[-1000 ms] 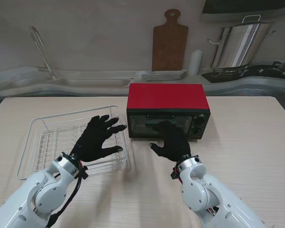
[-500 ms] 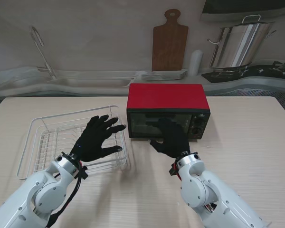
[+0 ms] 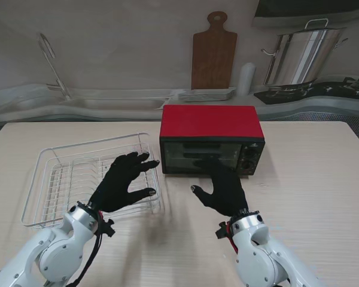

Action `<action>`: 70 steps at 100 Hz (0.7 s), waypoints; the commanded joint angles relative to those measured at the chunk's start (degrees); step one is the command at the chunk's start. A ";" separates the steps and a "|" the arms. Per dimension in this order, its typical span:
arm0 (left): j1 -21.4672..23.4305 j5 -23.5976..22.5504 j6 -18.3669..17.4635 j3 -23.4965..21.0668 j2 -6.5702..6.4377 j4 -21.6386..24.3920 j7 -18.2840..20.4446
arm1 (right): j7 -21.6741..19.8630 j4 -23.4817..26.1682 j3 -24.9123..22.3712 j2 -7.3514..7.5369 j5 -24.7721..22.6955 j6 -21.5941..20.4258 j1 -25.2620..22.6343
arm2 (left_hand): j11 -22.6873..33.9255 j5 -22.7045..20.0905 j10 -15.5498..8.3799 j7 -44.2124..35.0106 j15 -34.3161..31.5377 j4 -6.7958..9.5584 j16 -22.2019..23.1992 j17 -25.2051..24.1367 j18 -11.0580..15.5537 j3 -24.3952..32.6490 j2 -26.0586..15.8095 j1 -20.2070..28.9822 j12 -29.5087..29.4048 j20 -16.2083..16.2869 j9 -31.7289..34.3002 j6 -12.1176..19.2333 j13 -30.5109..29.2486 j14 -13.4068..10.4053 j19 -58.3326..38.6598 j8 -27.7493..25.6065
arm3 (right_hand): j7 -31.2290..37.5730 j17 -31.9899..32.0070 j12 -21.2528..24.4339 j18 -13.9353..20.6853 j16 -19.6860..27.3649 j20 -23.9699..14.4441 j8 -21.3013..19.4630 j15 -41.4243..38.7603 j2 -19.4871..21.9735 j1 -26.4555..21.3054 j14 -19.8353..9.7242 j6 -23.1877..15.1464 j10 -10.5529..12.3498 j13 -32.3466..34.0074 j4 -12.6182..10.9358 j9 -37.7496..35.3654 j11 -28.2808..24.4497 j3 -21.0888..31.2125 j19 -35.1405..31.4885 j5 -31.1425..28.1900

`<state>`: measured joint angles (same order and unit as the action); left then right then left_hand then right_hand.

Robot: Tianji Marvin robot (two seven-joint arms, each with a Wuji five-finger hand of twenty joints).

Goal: Slide the trays into the oven

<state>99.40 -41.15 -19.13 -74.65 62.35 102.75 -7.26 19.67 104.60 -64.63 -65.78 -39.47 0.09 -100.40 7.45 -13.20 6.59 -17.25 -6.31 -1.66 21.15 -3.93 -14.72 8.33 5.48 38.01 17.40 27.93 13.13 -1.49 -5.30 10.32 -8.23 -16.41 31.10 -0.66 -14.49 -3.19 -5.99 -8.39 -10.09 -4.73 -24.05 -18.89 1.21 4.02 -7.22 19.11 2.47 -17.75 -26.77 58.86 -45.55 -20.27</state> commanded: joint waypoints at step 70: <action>4.65 14.49 4.63 7.73 3.31 -1.82 -4.01 | -2.06 -0.93 -4.00 -0.37 7.25 -9.33 -11.68 | -1.52 3.53 -0.06 1.30 2.37 2.19 -0.80 -0.95 0.55 0.14 -0.81 0.90 -1.94 -2.61 -2.80 0.03 2.60 -0.64 4.31 2.09 | -2.38 4.22 3.05 8.75 0.39 5.99 3.34 1.34 2.38 3.83 -11.65 -12.24 13.02 -11.65 -2.50 6.80 7.49 -7.15 9.76 13.35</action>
<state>103.42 -26.40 -14.82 -67.42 64.89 101.05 -11.52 18.30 105.15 -69.07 -65.70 -33.25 -8.24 -111.61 7.20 -11.59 7.86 -15.89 -5.54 -1.66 21.10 -4.12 -14.87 8.42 5.48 38.13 16.68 26.52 13.04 -1.65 -4.54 10.53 -6.98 -15.61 29.48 2.95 -12.49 1.91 -6.32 -4.01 -7.83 -4.74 -22.02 -17.14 -6.43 -5.98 2.23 11.55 0.86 -12.42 -20.62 53.65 -38.20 -9.41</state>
